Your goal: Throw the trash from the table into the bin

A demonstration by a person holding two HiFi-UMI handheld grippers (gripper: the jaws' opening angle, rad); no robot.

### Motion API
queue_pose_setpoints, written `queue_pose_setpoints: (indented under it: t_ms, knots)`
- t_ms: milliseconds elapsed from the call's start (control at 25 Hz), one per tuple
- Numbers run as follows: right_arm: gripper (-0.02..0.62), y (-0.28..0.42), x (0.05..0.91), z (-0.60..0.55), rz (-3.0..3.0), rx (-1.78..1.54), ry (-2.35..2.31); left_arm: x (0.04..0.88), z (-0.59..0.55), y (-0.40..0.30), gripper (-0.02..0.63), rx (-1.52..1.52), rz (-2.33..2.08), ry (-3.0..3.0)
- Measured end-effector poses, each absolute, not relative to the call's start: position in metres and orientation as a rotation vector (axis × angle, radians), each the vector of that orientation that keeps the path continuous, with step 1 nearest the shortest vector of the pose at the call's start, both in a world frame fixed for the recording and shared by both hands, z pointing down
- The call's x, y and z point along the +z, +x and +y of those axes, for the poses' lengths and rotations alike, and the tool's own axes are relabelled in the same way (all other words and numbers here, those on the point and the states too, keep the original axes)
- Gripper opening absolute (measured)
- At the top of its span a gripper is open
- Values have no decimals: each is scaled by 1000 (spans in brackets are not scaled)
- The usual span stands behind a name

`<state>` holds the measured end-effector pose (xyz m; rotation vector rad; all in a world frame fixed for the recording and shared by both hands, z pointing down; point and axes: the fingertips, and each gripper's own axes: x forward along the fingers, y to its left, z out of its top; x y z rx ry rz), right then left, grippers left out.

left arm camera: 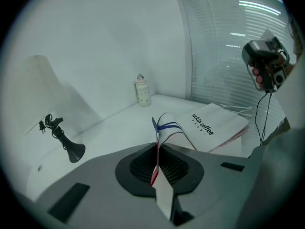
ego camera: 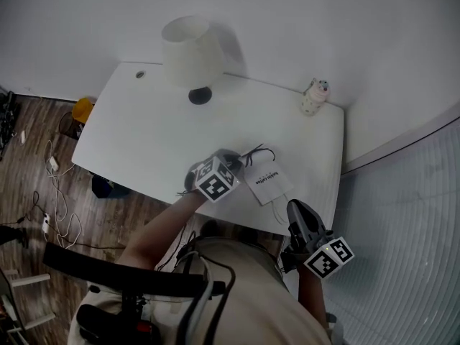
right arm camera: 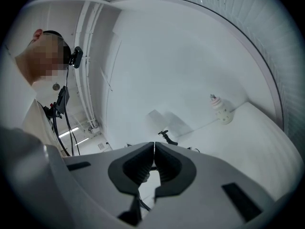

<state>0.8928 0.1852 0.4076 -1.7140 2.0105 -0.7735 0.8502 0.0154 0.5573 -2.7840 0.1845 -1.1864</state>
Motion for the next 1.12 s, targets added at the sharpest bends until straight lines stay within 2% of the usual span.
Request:
queue_pose_setpoints:
  t_ms: [480, 680, 920, 1000, 1040, 1120]
  knots:
    - [17, 907, 403, 183, 2123, -777, -1603, 485, 36, 804, 17, -899, 507, -3027]
    - [17, 892, 405, 189, 2185, -802, -1541, 451, 60, 757, 17, -802, 696, -3026]
    - [18, 910, 419, 165, 2259, -875, -1420, 434, 69, 731, 17, -777, 878, -2967]
    - [18, 889, 413, 164, 2294, -898, -1358, 423, 78, 708, 17, -751, 896, -2944]
    - [32, 872, 406, 167, 2307, -913, -1318, 416, 84, 692, 17, -739, 899, -2926]
    - [227, 844, 399, 169, 2325, -967, -1223, 408, 92, 669, 17, -733, 904, -2876]
